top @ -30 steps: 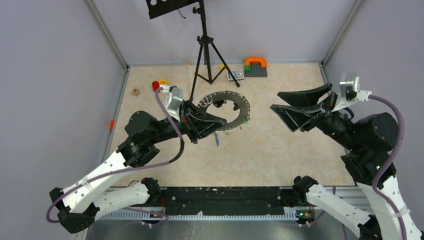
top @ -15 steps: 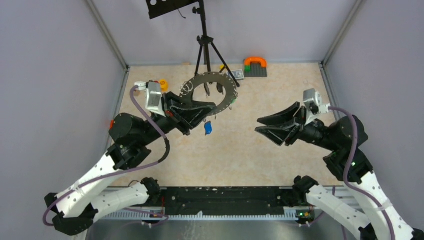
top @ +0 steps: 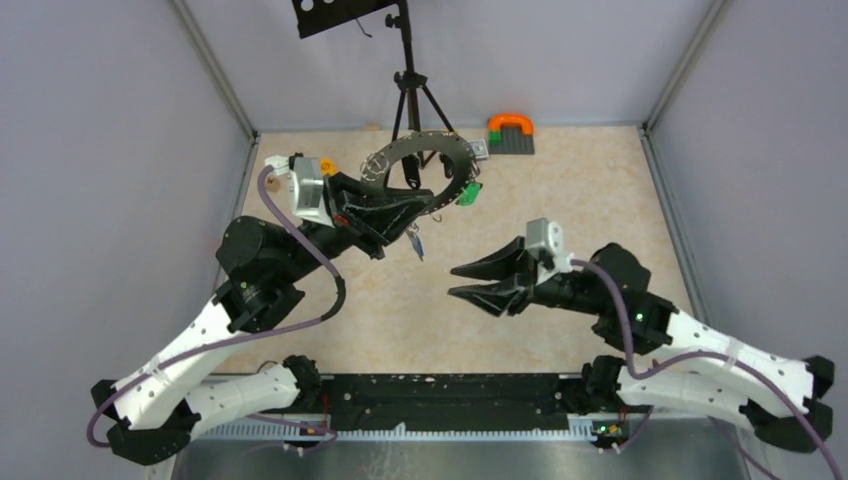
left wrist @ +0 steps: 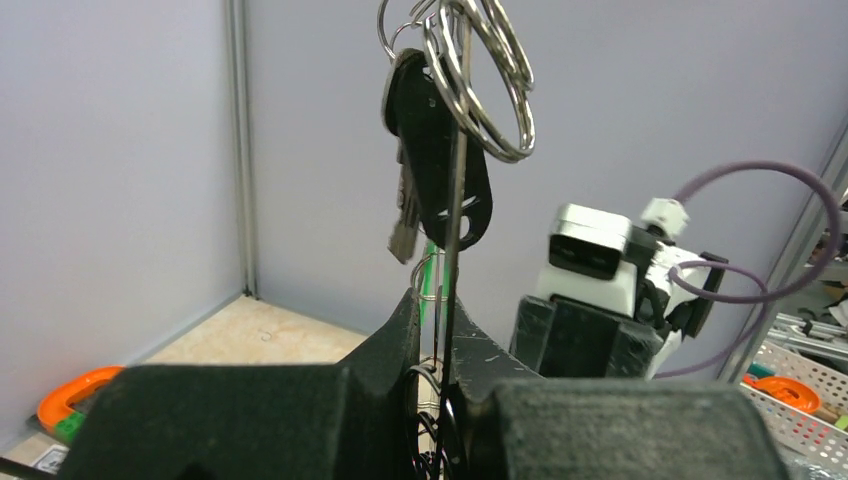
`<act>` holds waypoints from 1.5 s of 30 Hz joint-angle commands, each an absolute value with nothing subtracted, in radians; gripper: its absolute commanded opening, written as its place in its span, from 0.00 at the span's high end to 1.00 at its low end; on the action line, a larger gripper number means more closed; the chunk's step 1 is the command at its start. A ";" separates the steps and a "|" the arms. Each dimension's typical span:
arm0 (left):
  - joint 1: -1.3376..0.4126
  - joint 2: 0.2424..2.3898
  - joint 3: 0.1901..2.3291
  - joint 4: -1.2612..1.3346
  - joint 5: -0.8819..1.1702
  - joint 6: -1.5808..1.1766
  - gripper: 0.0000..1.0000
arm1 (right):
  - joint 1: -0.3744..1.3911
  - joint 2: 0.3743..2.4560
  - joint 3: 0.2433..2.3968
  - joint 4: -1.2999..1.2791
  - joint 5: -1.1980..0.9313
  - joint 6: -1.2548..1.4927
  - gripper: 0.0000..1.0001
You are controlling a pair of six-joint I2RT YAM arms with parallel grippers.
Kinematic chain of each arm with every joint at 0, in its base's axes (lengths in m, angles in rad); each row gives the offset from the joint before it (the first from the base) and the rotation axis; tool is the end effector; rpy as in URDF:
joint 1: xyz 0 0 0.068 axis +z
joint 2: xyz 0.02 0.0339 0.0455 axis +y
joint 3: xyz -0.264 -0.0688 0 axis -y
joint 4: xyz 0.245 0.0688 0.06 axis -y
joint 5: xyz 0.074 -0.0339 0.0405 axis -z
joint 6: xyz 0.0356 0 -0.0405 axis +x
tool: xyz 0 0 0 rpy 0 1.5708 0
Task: Remove the keys from the keyring
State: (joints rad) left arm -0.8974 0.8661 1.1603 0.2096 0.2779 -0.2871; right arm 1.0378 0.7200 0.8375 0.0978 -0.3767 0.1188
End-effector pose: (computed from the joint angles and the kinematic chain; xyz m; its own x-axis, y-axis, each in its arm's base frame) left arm 0.0927 -0.1318 0.4953 0.0335 -0.4786 -0.8774 0.9499 0.2882 -0.1210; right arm 0.0713 0.1466 0.3988 -0.0088 0.2020 -0.9793 -0.9894 0.1400 0.0377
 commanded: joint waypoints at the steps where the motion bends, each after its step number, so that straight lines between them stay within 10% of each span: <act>1: -0.899 0.871 1.208 0.285 0.262 -0.253 1.00 | 1.187 0.829 0.839 0.366 -0.090 -0.063 0.65; 13: -0.899 0.855 1.218 0.304 0.280 -0.262 1.00 | 1.190 0.928 0.800 0.716 -0.003 0.109 0.53; 45: -0.898 0.816 1.175 0.447 0.399 -0.369 1.00 | 1.198 0.950 0.835 0.825 -0.132 0.222 0.58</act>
State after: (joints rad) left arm -0.8974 0.8272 1.1786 0.3473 0.3538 -0.3386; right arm 1.1824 0.9680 0.7910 0.7780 -0.0921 0.2039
